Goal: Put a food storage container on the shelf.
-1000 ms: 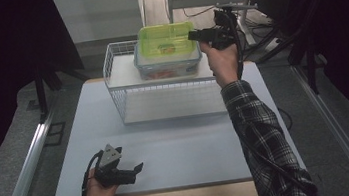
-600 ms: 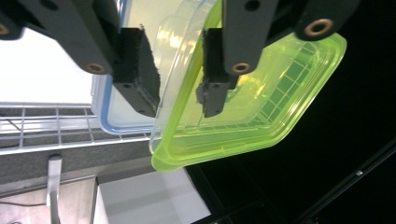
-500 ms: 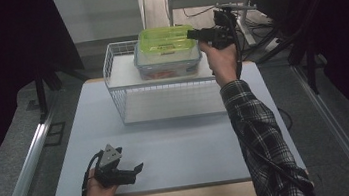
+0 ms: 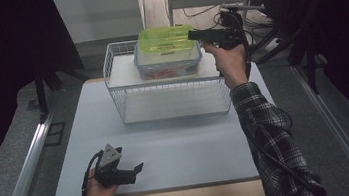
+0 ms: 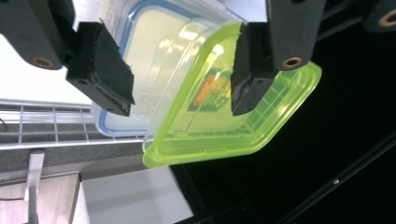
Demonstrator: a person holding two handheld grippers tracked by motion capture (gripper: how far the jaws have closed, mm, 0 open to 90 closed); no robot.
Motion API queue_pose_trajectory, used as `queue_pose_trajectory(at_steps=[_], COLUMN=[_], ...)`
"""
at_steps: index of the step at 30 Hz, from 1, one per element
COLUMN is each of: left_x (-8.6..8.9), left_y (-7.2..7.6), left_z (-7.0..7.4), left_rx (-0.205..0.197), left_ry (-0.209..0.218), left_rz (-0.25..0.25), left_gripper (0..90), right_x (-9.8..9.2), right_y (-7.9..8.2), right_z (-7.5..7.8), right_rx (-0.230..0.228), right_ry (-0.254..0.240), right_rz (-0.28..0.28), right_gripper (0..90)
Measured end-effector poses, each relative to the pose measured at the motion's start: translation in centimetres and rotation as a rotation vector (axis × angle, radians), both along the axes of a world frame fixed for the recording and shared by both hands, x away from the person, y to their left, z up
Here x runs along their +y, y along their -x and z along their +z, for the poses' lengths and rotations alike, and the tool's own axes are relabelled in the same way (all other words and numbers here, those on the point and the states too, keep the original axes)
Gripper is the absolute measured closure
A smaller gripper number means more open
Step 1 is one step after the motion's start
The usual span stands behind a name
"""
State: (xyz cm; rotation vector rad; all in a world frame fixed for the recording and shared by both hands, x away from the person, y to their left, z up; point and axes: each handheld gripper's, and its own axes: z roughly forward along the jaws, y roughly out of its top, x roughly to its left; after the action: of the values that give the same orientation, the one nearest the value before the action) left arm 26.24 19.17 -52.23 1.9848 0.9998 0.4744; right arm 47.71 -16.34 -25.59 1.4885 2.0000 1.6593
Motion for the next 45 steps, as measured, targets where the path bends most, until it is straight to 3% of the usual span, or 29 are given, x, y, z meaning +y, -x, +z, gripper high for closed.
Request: queue_pose_trajectory(at_steps=[7,29,45], left_x=[0.2,0.1,0.0], left_y=[0.0,-0.1,0.0], left_z=[0.1,0.0,-0.1], left_rx=[0.002,0.005,0.005], left_ry=[0.022,0.008,0.005], left_rz=[0.001,0.002,0.004], left_gripper=[4.1,4.1,4.1], right_x=[-0.3,-1.2,-1.1], right_y=[0.7,2.5,4.3], right_z=[-0.1,-0.8,-2.3], right_rx=[-0.004,-0.040,-0.069], right_ry=[0.011,0.067,0.125], right_rz=[0.048,0.133,0.178], right_gripper=[33.3,21.0,18.5])
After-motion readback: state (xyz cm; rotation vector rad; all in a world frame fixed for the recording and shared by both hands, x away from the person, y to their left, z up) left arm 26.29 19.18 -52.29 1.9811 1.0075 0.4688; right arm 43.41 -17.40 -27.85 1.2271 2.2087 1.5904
